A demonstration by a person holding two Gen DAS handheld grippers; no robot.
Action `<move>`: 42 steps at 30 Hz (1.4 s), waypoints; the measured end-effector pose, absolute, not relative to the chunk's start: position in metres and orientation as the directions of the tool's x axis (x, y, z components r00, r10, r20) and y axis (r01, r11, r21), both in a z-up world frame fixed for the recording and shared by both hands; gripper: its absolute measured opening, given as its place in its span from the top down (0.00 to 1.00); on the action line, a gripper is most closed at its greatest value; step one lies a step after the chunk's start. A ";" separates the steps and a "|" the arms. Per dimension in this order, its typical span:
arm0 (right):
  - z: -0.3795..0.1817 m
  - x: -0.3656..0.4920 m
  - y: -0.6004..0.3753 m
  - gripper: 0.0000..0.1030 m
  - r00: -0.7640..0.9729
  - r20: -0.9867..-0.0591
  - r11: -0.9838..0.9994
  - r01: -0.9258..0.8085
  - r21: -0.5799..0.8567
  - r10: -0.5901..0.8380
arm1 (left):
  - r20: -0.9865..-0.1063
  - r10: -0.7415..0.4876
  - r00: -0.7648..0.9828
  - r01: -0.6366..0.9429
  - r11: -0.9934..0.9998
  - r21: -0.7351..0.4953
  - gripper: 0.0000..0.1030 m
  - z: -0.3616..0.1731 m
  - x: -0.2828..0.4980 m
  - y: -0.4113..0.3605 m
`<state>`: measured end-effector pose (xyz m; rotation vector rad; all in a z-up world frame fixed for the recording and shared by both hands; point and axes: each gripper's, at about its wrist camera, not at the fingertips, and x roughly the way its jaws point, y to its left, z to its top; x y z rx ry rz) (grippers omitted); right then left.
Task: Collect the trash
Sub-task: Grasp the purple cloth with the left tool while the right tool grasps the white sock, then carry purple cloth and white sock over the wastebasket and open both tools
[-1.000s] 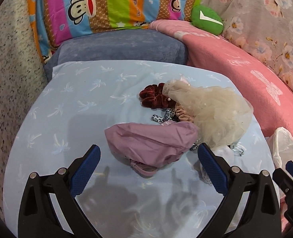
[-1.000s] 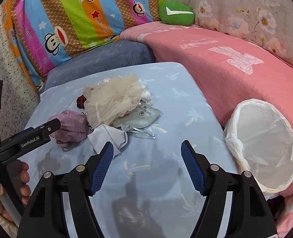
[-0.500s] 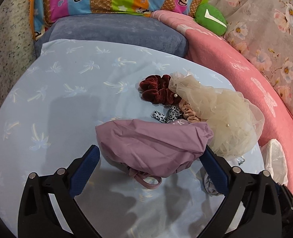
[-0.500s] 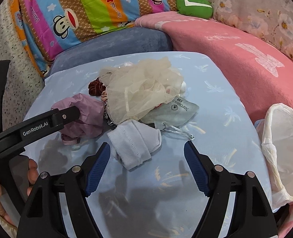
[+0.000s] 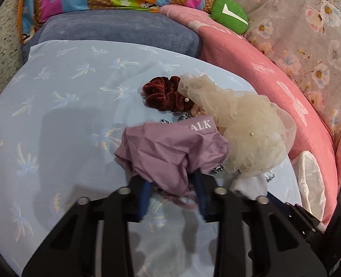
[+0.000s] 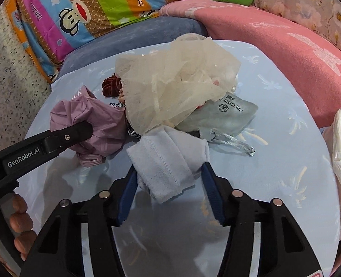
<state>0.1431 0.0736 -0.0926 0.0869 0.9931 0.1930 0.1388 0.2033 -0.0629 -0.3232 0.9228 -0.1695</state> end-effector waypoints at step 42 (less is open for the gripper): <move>0.018 0.046 -0.112 0.73 0.755 -0.653 0.961 0.131 0.242 0.062 | -0.663 -0.399 0.634 0.351 0.912 -0.214 0.88 0.029 0.093 0.022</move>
